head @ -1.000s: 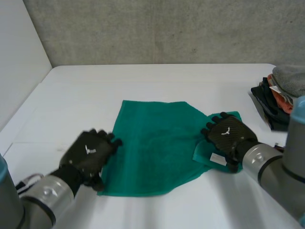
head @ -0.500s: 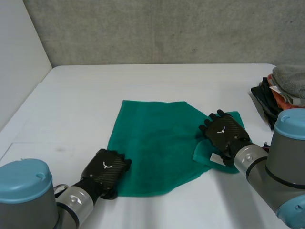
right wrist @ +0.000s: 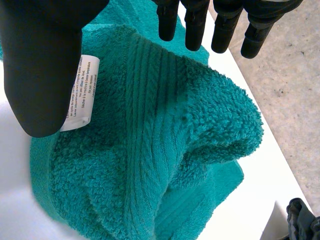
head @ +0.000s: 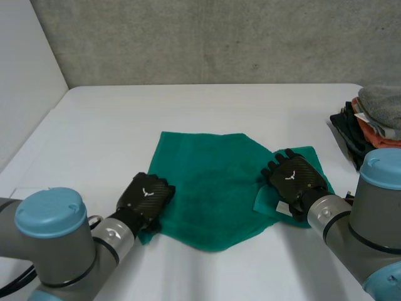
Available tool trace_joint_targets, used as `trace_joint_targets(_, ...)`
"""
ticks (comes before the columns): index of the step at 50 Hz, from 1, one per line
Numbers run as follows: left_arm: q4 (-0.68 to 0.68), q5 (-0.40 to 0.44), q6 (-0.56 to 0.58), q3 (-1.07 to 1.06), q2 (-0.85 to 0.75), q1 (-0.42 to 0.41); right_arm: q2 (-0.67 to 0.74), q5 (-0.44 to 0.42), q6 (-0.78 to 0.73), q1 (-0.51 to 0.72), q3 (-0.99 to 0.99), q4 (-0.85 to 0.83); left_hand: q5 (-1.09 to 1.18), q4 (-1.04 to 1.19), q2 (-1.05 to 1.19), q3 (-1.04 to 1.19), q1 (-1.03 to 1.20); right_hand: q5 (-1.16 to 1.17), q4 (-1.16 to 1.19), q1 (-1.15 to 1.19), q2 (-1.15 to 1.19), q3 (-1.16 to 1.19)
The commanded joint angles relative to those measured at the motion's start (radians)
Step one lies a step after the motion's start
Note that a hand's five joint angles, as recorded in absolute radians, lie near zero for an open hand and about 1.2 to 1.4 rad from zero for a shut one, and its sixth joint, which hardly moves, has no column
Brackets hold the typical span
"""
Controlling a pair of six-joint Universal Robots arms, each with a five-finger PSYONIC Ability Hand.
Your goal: Fold the laundry.
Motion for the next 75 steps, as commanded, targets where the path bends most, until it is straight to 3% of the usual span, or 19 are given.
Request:
trace_joint_targets(1,-0.008,0.001,0.002,0.065,-0.056,0.002,-0.001,0.002,0.0,-0.001,-0.001,-0.007,0.569,0.438,0.436,0.439,0.442,-0.023,-0.01,-0.029,-0.018,-0.011)
trace_joint_targets(2,-0.011,0.001,0.007,0.076,-0.057,0.002,-0.001,0.002,0.0,-0.001,-0.001,-0.01,0.736,0.605,0.603,0.606,0.609,-0.023,-0.01,-0.029,-0.018,-0.011)
trace_joint_targets(6,-0.009,-0.005,0.011,0.082,-0.031,-0.002,-0.006,0.002,0.003,-0.001,-0.008,-0.03,0.737,0.606,0.605,0.608,0.611,-0.028,-0.016,-0.035,-0.024,-0.017)
trace_joint_targets(11,-0.009,-0.002,-0.002,0.053,0.156,0.0,-0.006,0.003,-0.006,0.004,-0.034,-0.027,0.737,0.606,0.605,0.608,0.611,-0.042,-0.029,-0.048,-0.037,-0.03)
trace_joint_targets(17,-0.012,-0.005,-0.004,0.033,0.23,-0.004,0.044,-0.006,-0.011,0.008,-0.089,0.003,0.737,0.606,0.605,0.608,0.611,-0.042,-0.029,-0.048,-0.037,-0.03)
trace_joint_targets(19,-0.012,-0.005,-0.004,0.027,0.233,-0.004,0.087,-0.006,-0.014,0.01,-0.115,0.009,0.737,0.606,0.605,0.608,0.611,0.19,0.203,0.184,0.195,0.202)
trace_joint_targets(23,-0.012,-0.007,-0.004,0.036,0.256,-0.003,0.156,-0.004,-0.02,0.014,-0.188,0.08,0.737,0.606,0.605,0.608,0.611,1.164,1.176,1.157,1.168,1.175)
trace_joint_targets(28,-0.011,-0.007,-0.005,0.052,0.342,0.019,0.14,-0.009,0.0,0.008,-0.258,0.181,0.737,0.606,0.605,0.608,0.611,1.18,1.193,1.174,1.184,1.192)
trace_joint_targets(33,-0.057,-0.002,-0.001,0.02,0.385,0.019,-0.073,-0.004,0.072,0.002,-0.273,0.17,0.737,0.606,0.605,0.608,0.611,1.18,1.193,1.174,1.184,1.192)
trace_joint_targets(37,-0.155,-0.002,-0.007,-0.066,0.388,0.013,-0.08,-0.001,0.117,-0.003,-0.258,0.177,-0.253,-0.384,-0.385,-0.382,-0.379,1.18,1.193,1.174,1.184,1.192)
trace_joint_targets(41,-0.2,0.011,-0.047,-0.152,0.372,-0.012,-0.032,-0.001,0.152,0.0,-0.218,0.167,-0.255,-0.386,-0.387,-0.384,-0.381,1.18,1.193,1.174,1.184,1.192)
trace_joint_targets(49,-0.166,0.047,-0.074,-0.18,0.216,-0.007,0.008,0.0,0.156,0.001,-0.196,0.166,-0.225,-0.356,-0.358,-0.355,-0.352,1.18,1.193,1.174,1.184,1.192)
trace_joint_targets(60,-0.036,0.05,-0.068,-0.149,0.103,-0.004,0.02,0.002,0.149,0.004,-0.156,0.105,-0.064,-0.195,-0.196,-0.193,-0.191,1.18,1.193,1.174,1.184,1.192)
trace_joint_targets(75,-0.011,0.048,-0.064,-0.018,-0.01,-0.004,0.026,0.002,0.146,0.01,-0.141,0.088,0.074,-0.057,-0.058,-0.055,-0.053,1.18,1.193,1.174,1.184,1.192)
